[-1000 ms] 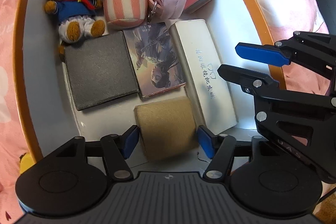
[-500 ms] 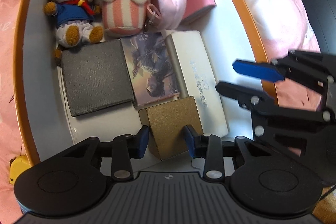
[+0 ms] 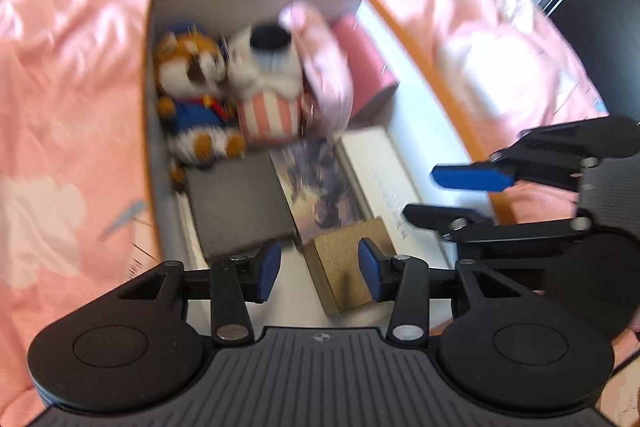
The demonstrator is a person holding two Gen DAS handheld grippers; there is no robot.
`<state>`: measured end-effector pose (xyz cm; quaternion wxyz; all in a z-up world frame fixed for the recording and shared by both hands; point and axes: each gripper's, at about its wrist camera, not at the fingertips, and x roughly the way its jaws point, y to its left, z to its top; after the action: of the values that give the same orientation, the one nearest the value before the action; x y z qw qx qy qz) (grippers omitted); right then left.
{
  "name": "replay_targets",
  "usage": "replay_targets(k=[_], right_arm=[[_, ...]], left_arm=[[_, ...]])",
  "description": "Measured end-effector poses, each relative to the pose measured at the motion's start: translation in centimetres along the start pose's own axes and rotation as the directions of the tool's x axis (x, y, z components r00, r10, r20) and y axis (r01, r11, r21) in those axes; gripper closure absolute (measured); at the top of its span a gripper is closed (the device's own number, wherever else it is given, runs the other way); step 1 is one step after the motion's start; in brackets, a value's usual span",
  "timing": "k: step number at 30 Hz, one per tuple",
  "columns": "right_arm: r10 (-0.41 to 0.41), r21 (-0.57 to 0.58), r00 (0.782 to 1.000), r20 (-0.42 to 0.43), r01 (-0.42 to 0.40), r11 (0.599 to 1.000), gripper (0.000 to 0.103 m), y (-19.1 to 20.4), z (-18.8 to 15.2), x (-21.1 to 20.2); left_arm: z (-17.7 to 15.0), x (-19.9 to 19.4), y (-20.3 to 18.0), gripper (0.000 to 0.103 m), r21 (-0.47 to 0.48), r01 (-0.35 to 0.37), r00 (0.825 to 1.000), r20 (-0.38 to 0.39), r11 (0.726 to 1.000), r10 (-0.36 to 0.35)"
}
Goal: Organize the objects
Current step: 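Withdraw both grippers from the box toward the yellow tape measure, then grasp the yellow tape measure with the left gripper while the right gripper grasps the orange crocheted fruit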
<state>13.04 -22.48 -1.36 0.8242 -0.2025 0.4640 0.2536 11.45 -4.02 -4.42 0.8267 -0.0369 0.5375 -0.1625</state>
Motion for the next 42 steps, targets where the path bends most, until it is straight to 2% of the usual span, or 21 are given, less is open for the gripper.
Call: replay_targets(k=[2,4,7,8,15,20,25,30,36,42], right_arm=[[-0.007,0.021,0.999,0.036,0.006,1.000,0.072,0.7,0.1,-0.6],[-0.001,0.051,0.996,0.086,-0.004,0.999,0.069,1.2,0.1,-1.2],[0.007,0.119,0.989,0.149,-0.025,0.993,0.068,1.8,0.2,-1.9],[0.006,0.138,0.986,0.164,-0.029,0.990,0.068,2.0,0.3,-2.0],[-0.010,0.224,0.963,0.269,-0.053,0.973,0.062,5.1,1.0,-2.8],[-0.027,0.237,0.950,0.313,-0.050,0.970,0.062,8.0,2.0,-2.5],[0.000,0.217,0.944,0.329,-0.076,0.973,0.062,10.7,2.5,-1.8],[0.053,0.083,0.945,0.323,-0.084,0.993,0.062,13.8,2.9,-1.3],[0.125,-0.025,0.960,0.252,-0.122,0.992,0.062,16.0,3.2,0.0],[0.140,-0.109,0.974,0.181,-0.121,0.987,0.063,16.8,3.2,1.2]], left_arm=[[0.8,-1.3,-1.7,0.051,0.018,-0.016,0.998,0.056,1.000,0.015],[-0.1,-2.1,-3.0,0.051,0.025,-0.037,0.994,0.107,0.999,0.034],[-1.1,-4.1,-2.0,0.050,0.023,-0.056,0.985,0.167,0.998,0.052],[-0.5,-5.4,-2.2,0.050,0.024,-0.062,0.982,0.182,0.998,0.056],[-1.7,-9.0,0.0,0.050,-0.006,-0.112,0.962,0.251,0.994,0.110],[-2.4,-9.8,2.6,0.051,-0.088,-0.147,0.949,0.267,0.985,0.165],[-3.4,-10.4,5.2,0.051,-0.124,-0.153,0.956,0.233,0.981,0.178],[-5.0,-10.9,7.9,0.050,-0.125,-0.155,0.969,0.174,0.980,0.175],[-6.6,-10.7,10.5,0.050,-0.115,-0.112,0.989,0.080,0.987,0.122],[-7.2,-8.8,10.2,0.050,-0.011,-0.126,0.992,0.013,0.992,0.126]])
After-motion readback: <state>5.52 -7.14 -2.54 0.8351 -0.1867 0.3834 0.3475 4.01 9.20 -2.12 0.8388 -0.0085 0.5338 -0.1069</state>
